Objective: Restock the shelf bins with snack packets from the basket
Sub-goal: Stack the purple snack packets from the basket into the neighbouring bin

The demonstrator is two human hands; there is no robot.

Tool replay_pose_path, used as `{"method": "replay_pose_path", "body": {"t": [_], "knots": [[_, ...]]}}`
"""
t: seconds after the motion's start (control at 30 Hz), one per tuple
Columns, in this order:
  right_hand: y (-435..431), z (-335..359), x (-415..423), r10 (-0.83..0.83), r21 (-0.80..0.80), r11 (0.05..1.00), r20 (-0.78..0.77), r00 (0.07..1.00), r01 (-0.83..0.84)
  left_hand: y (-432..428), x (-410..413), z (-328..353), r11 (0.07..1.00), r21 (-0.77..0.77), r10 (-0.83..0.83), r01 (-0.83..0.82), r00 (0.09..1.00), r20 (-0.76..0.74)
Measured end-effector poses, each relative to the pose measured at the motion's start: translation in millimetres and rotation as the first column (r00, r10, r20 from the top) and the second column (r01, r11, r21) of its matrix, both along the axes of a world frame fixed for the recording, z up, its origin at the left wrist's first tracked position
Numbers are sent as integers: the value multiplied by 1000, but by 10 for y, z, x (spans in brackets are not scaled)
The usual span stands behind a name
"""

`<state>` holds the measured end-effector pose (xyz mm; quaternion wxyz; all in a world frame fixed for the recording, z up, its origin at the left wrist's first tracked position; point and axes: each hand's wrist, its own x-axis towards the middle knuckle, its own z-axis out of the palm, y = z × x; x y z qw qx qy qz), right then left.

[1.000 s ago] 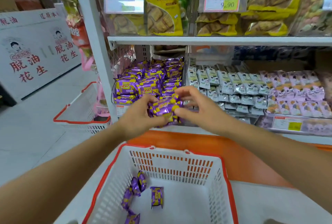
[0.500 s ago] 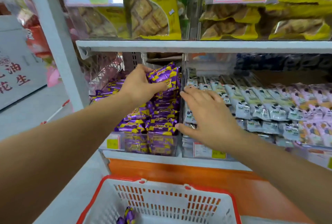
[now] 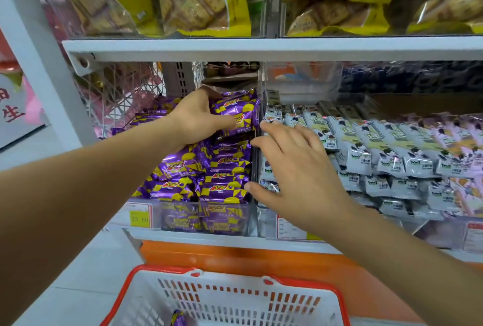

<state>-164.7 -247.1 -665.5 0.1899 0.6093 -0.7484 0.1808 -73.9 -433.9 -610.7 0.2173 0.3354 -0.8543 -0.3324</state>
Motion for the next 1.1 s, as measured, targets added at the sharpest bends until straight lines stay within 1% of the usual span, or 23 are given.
{"method": "replay_pose_path", "body": {"t": [0.13,0.27,0.43,0.53,0.6,0.67,0.8,0.87,1.0,1.1], "knots": [[5,1,3,-6,9,1000,2,1000,6,24,28,-14,998,-51,32,-28,997,73],[11,9,13,-15,18,1000,5,1000,15,-12,69,-95,983,-183,64,-22,972,225],[-8,-3,24,-22,10,1000,-3,1000,22,-95,49,-120,977,-213,61,-4,962,266],[-11,-8,24,-22,11,1000,-1,1000,22,-87,7,-91,946,-324,96,16,941,325],[-12,-11,22,-22,16,1000,-5,1000,23,-69,-35,-82,928,-371,121,19,929,350],[-12,-14,20,-23,19,1000,-7,1000,23,-65,-60,-93,927,-376,119,17,934,337],[-18,-22,16,-27,23,999,-19,999,27,-51,-62,-119,934,-353,139,-53,965,221],[-25,-27,17,-28,19,999,-25,999,29,-43,-62,-131,929,-360,162,-84,968,191],[-27,-33,21,-37,17,999,-37,999,37,-25,-72,-137,923,-376,167,-86,968,187],[-27,-32,26,-40,20,999,-47,998,41,-21,-75,-160,907,-416,166,-65,963,211]]}}
